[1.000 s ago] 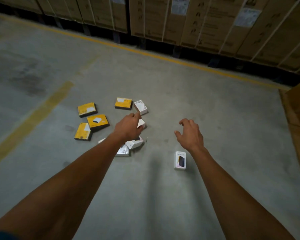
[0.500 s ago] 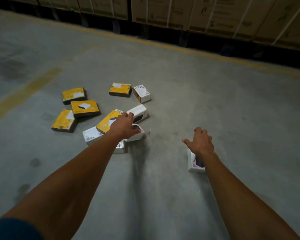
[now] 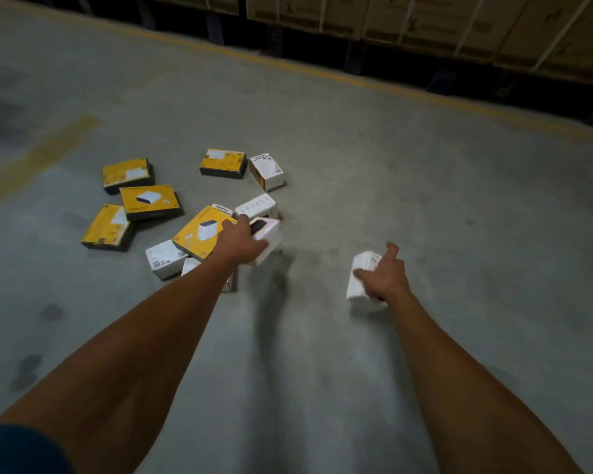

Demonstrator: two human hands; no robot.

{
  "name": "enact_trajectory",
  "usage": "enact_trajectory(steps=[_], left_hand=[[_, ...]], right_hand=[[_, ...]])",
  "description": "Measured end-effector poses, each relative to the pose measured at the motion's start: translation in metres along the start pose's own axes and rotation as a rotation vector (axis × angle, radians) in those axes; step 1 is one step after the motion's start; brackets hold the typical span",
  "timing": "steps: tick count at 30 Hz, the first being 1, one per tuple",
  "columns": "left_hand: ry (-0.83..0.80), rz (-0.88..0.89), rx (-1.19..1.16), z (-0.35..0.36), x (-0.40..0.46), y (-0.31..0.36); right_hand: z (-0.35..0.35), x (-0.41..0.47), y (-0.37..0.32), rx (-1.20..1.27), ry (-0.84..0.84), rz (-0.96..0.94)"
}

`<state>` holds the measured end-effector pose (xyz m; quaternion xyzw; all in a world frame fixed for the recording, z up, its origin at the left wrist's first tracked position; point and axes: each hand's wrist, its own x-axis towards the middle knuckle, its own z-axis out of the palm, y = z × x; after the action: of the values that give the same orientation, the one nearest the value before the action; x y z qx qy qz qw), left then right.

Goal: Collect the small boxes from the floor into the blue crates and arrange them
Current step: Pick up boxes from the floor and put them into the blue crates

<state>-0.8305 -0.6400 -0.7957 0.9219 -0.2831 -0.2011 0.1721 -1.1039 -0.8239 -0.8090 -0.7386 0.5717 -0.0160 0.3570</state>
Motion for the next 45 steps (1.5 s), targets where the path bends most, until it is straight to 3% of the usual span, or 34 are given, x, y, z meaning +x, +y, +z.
enact_trajectory(steps=[4, 11, 17, 26, 31, 37, 41, 45], left_hand=[[0.073, -0.081, -0.287, -0.08, -0.061, 0.049], [0.013, -0.19, -0.71, -0.281, -0.176, 0.145], [-0.089, -0.201, -1.072, -0.462, -0.276, 0.225], [-0.021, -0.125, -1.329, -0.719, -0.397, 0.314], [-0.109, 0.034, -1.323, -0.812, -0.448, 0.317], [-0.228, 0.17, -1.264, -0.881, -0.487, 0.272], [-0.182, 0.185, -1.265, -0.923, -0.49, 0.228], [-0.036, 0.196, -1.306, -0.973, -0.49, 0.181]], right_hand=[[-0.073, -0.056, -0.072, 0.26, 0.009, -0.064], [-0.217, -0.186, -0.209, 0.664, -0.156, -0.004], [-0.357, -0.303, -0.325, 0.81, -0.309, -0.023], [-0.534, -0.451, -0.488, 0.912, -0.392, -0.169], [-0.579, -0.506, -0.552, 0.973, -0.446, -0.24], [-0.592, -0.562, -0.615, 0.85, -0.436, -0.411], [-0.581, -0.591, -0.67, 0.782, -0.318, -0.452], [-0.556, -0.609, -0.73, 0.823, -0.313, -0.42]])
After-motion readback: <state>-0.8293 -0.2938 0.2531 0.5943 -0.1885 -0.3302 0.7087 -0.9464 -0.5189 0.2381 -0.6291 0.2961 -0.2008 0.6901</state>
